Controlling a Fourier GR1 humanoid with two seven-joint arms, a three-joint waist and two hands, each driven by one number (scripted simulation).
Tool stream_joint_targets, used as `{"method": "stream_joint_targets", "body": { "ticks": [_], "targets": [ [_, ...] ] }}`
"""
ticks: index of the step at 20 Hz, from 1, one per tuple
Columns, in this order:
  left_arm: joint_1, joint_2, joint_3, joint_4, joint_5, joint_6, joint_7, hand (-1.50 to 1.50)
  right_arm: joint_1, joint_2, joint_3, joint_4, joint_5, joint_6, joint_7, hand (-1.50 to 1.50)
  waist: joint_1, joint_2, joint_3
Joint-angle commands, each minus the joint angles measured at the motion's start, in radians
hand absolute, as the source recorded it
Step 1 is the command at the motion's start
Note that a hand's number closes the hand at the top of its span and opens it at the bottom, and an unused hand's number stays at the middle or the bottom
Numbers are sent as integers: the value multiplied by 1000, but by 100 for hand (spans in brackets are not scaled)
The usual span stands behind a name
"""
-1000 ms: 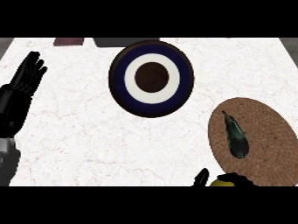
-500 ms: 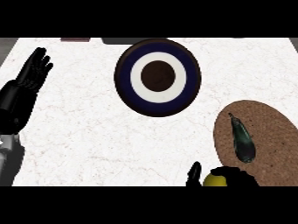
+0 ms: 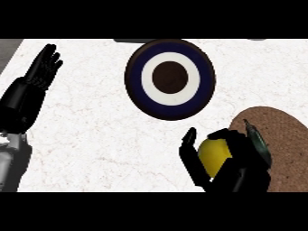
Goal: Pick the lemon from the placemat and place it in the plate
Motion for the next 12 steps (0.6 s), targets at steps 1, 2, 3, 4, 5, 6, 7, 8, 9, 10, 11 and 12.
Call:
{"method": "stream_joint_targets", "body": {
  "ticks": [1, 2, 3, 4, 5, 6, 7, 8, 9, 10, 11, 12],
  "targets": [
    [-13, -11, -11, -3, 9, -5, 19, 0, -204, 39, -110, 122, -102, 40, 211, 150, 20, 1, 0],
    [-34, -14, -14, 16, -9, 7, 13, 0, -251, 39, -145, 159, -139, 41, 204, 150, 17, 6, 0],
    [-18, -1, -15, 11, -5, -13, 11, 0, -278, 39, -154, 206, -151, 41, 227, 150, 27, 3, 0],
    [-59, 21, 21, 27, 20, -24, 20, 0, -325, 40, -220, 247, -193, 39, 192, 150, 24, 8, 0],
    [-36, -16, -10, 15, 4, -3, 11, 0, -372, 40, -253, 295, -202, 56, 197, 150, 26, 4, 0],
    [-18, -25, -18, 27, -1, -6, -7, 0, -418, 40, -240, 333, -213, 53, 225, 150, 28, 2, -1],
    [-37, -14, -18, -2, -21, 10, 8, 0, -417, 40, -286, 420, -238, 2, 197, 150, 34, 3, 2],
    [-35, -9, -5, 33, 0, -14, -7, 0, -475, 40, -319, 455, -277, 20, 180, 150, 27, 5, 0],
    [-25, -43, -35, 36, -17, 6, -6, 0, -525, 40, -324, 498, -281, 28, 193, 150, 26, 3, 0],
    [-24, -24, -26, 9, -17, 4, 7, 0, -561, 40, -373, 562, -336, 51, 144, 150, 42, 4, 1],
    [-54, -20, -25, 29, -14, -8, 7, 0, -590, 40, -385, 605, -385, 15, 136, 150, 40, 9, 1],
    [-56, -17, -19, 36, -19, -1, 8, 0, -611, 40, -369, 625, -372, -68, 182, 150, 39, 5, 2]
  ]
}}
